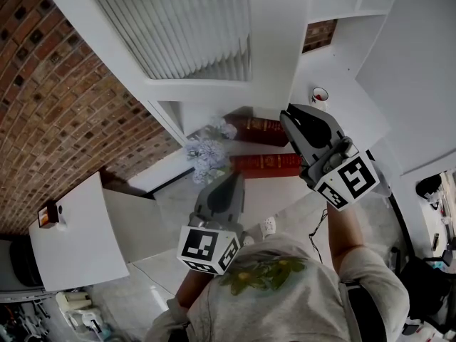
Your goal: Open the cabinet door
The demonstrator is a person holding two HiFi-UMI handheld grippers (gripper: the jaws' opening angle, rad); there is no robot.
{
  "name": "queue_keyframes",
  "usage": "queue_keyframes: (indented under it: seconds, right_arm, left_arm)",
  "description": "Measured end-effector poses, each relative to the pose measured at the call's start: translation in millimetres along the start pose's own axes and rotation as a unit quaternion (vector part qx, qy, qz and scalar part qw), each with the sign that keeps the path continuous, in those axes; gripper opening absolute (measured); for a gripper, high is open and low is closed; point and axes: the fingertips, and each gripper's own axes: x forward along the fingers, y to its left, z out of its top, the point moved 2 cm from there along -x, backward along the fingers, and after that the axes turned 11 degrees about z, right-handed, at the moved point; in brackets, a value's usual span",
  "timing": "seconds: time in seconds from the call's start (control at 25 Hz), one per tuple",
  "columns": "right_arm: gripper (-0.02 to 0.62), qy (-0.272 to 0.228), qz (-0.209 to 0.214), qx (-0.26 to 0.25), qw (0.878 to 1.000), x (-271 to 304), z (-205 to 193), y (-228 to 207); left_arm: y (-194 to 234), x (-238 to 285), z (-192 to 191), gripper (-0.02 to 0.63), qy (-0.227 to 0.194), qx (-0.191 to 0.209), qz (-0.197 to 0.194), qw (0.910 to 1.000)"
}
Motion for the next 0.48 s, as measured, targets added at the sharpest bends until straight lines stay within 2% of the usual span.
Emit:
queue_keyframes:
  seconds: [0.48]
  right_arm:
    - [0.055,-0.011,0.002,0.021,1.0,-9.6,4.8,21.9]
  left_arm:
    - [3.6,-6.3,0.5,0.009,-0.003,0.001,0.0,1.0]
